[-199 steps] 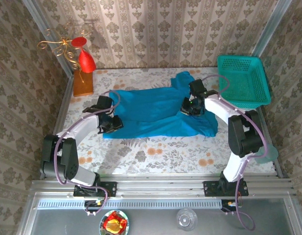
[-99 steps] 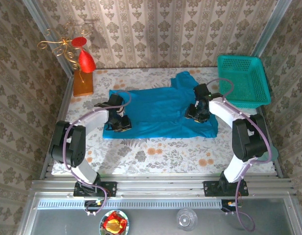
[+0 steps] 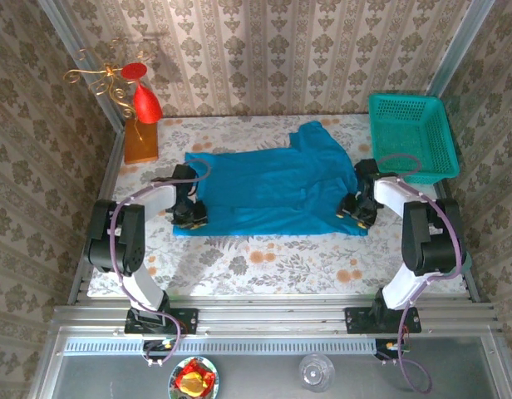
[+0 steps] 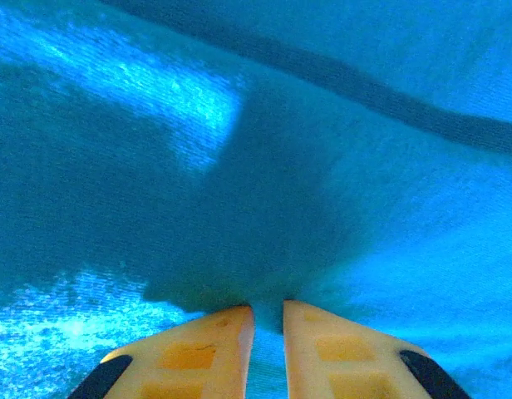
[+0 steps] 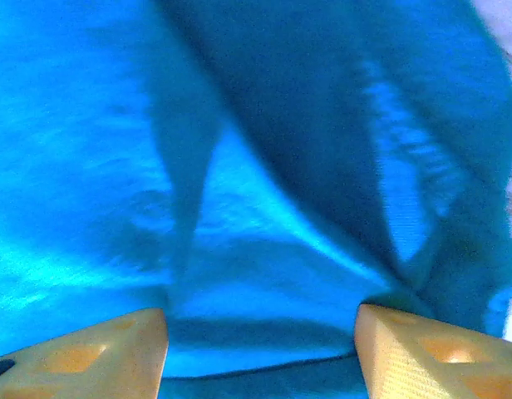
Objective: Fold the inside-out t-shirt
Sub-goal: Smooth out the T-shirt at the center of the table.
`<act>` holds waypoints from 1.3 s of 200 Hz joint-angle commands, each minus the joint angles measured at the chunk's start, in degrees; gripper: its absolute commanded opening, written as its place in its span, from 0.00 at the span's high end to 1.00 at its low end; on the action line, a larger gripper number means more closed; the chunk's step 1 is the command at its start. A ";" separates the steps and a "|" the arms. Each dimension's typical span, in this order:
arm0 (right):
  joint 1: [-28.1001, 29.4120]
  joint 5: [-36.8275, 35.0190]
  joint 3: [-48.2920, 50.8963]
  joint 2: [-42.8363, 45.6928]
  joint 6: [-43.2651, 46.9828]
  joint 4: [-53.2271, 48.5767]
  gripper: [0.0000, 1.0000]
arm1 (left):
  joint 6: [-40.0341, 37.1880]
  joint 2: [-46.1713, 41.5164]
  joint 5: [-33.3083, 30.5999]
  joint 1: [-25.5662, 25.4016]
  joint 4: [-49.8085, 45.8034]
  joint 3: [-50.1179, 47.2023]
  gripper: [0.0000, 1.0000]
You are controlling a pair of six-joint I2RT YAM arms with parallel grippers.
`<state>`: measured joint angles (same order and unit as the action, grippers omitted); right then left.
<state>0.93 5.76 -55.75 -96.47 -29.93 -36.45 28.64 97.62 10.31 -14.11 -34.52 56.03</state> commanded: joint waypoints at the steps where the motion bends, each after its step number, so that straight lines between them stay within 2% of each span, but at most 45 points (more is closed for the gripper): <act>1: -2.33 -1.61 1.64 1.63 0.78 -1.22 0.36 | -2.25 0.50 -1.55 1.54 -2.52 -2.92 0.81; 34: -3.65 -3.81 0.43 3.30 2.28 -3.94 0.36 | -3.03 -0.68 -1.21 3.18 -3.58 -3.94 0.81; 56: -3.65 -2.27 0.07 6.00 2.51 -5.37 0.35 | -2.99 -4.10 -0.02 3.30 -3.35 -3.83 0.81; 88: -3.65 5.95 2.89 10.76 1.75 -4.54 0.35 | -2.48 -9.39 -1.03 3.80 -3.71 -3.79 0.81; 124: -3.65 17.46 7.14 10.24 1.10 -0.73 0.34 | -3.57 -7.88 -2.18 7.35 -4.34 -4.74 0.84; 153: -4.23 12.45 8.57 7.40 0.59 -0.19 0.23 | -3.38 -5.01 1.27 11.42 -1.53 -7.74 0.85; 167: -5.73 11.29 9.86 6.40 -0.13 1.68 0.21 | -2.32 -5.32 2.65 12.70 -0.51 -9.56 0.85; 193: -8.78 8.13 10.75 4.66 -2.00 0.31 0.22 | -0.31 -8.53 3.49 15.42 0.53 -14.28 0.85; 228: -9.54 0.50 12.40 8.05 -4.71 -2.46 0.22 | 3.35 -12.08 3.85 15.72 1.87 -18.15 0.84; 260: -9.45 2.48 13.36 11.50 -4.56 -3.69 0.25 | 4.40 -15.16 4.90 15.57 2.62 -20.34 0.84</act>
<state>-7.64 14.31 -44.95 -86.50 -33.43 -36.01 30.89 83.18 16.93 1.17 -28.21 39.00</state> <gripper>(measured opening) 0.763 0.156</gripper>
